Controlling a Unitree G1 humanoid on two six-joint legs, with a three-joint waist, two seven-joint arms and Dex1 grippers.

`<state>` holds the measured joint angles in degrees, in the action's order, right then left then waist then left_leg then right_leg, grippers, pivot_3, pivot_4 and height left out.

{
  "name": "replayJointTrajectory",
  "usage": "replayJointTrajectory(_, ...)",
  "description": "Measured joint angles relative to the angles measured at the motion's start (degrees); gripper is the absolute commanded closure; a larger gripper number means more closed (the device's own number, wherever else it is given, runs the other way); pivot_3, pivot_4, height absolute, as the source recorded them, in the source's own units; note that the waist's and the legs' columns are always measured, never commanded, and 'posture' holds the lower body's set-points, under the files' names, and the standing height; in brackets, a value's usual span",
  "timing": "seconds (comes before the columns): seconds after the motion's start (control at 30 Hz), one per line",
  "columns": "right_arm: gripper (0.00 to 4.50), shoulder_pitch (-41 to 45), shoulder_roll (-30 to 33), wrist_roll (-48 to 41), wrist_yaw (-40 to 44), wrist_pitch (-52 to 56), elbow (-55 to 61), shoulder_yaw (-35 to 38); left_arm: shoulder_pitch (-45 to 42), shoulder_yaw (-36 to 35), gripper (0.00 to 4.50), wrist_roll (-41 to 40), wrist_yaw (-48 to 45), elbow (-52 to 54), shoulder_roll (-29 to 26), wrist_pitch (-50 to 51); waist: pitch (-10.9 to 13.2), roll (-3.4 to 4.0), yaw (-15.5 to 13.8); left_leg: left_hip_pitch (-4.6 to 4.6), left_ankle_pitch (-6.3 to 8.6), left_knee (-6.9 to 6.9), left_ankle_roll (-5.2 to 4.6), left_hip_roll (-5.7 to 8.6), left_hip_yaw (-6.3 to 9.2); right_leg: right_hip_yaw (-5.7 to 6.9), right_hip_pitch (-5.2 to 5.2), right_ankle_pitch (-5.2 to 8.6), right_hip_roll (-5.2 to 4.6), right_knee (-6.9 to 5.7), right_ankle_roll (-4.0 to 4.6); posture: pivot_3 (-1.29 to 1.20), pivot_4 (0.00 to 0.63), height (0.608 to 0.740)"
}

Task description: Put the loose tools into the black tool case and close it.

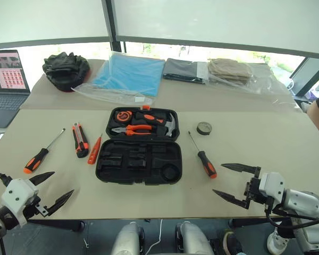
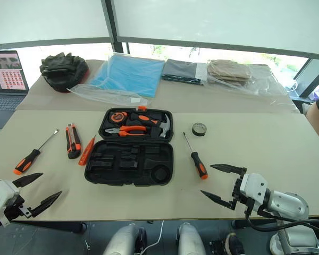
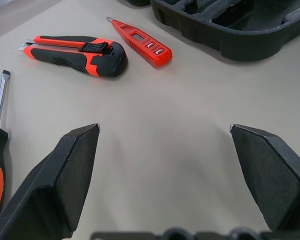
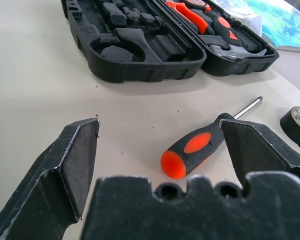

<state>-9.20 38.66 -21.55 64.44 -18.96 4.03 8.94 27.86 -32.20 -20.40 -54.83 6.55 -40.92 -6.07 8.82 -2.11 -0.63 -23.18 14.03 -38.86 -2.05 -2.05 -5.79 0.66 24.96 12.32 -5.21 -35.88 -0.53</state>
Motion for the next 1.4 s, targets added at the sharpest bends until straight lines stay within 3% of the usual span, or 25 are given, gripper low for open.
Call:
replayJointTrajectory(0.1,0.03,0.79,-0.95,-0.43,-0.83,0.92,-0.1,0.0,-0.38,-0.29,0.0,-1.01,0.58,0.3,0.19,1.83,-0.01,-0.02,0.01,0.01,0.0,0.0,0.0,-0.01,0.01,0.0,-0.01,0.0,0.02,0.0,-0.01,0.0,0.15,0.74)
replayJointTrajectory(0.23,0.03,5.58,-4.91,-7.69,-1.94,7.78,3.01,-2.06,0.02,-3.75,0.0,-7.08,6.34,4.0,4.86,9.1,-0.01,-0.05,0.62,0.01,0.0,-0.01,0.0,-0.15,-0.02,0.0,0.02,-0.05,0.04,-0.05,-0.01,0.0,0.15,0.74)
replayJointTrajectory(0.47,0.03,8.26,-13.32,-11.18,-5.07,8.72,11.08,-5.13,9.55,-13.7,0.0,-13.38,16.31,7.7,13.73,18.6,-0.09,-0.18,0.93,0.0,0.08,-0.01,0.09,-0.15,-0.01,0.07,0.04,-0.02,0.07,-0.06,-0.04,0.0,0.15,0.74)
replayJointTrajectory(0.63,0.03,8.28,-14.06,-13.55,-4.21,9.18,13.67,-6.57,11.21,-15.17,0.0,-13.63,21.24,5.57,14.87,23.69,-0.14,-0.27,0.13,0.16,0.22,-0.07,0.33,-0.12,0.0,0.09,0.1,0.24,0.02,-0.05,-0.28,0.0,0.15,0.74)
replayJointTrajectory(0.73,0.03,8.3,-14.23,-13.54,-3.29,9.15,14.08,-6.75,8.86,-17.32,0.0,-18.2,22.91,5.06,14.49,27.62,-0.23,-0.4,-0.25,0.21,0.35,-0.07,0.56,-0.16,0.09,0.23,0.09,0.26,-0.02,-0.07,-0.24,0.0,0.15,0.74)
replayJointTrajectory(0.97,0.03,7.71,-14.17,-13.45,-0.9,8.92,12.86,-6.65,-2.25,-17.38,0.0,-22.75,25.15,4.18,-3.61,42.86,-0.38,-0.63,-0.09,0.31,0.3,-0.06,0.61,-0.18,-0.04,0.19,-0.07,0.01,0.01,-0.16,0.17,0.0,0.15,0.74)
replayJointTrajectory(1.1,0.03,8.2,-14.15,-12.87,0.2,8.89,10.83,-7.44,-14.51,-8.5,0.0,-22.23,23.71,-2.23,-18.37,54.05,-0.34,-0.6,-0.14,0.33,0.2,-0.04,0.7,-0.19,-0.01,0.31,-0.02,0.02,0.09,-0.22,0.18,0.0,0.15,0.74)
replayJointTrajectory(1.33,0.03,10.24,-14.93,-10.88,-0.6,7.81,8.29,-8.07,-34.62,11.27,0.0,-12.73,17.72,-20.26,-23.97,54.97,-0.25,-0.44,1.05,0.28,0.06,0.13,0.52,-0.38,-0.4,0.13,0.09,-0.12,0.35,-0.32,0.02,0.0,0.15,0.74)
replayJointTrajectory(1.4,0.03,10.18,-14.96,-10.49,-1.0,7.71,8.3,-8.06,-36.1,13.92,0.0,-10.87,16.52,-22.24,-23.97,54.85,-0.25,-0.45,1.27,0.28,0.16,0.13,0.63,-0.52,-0.46,0.11,0.11,-0.08,0.48,-0.33,0.1,0.0,0.15,0.74)
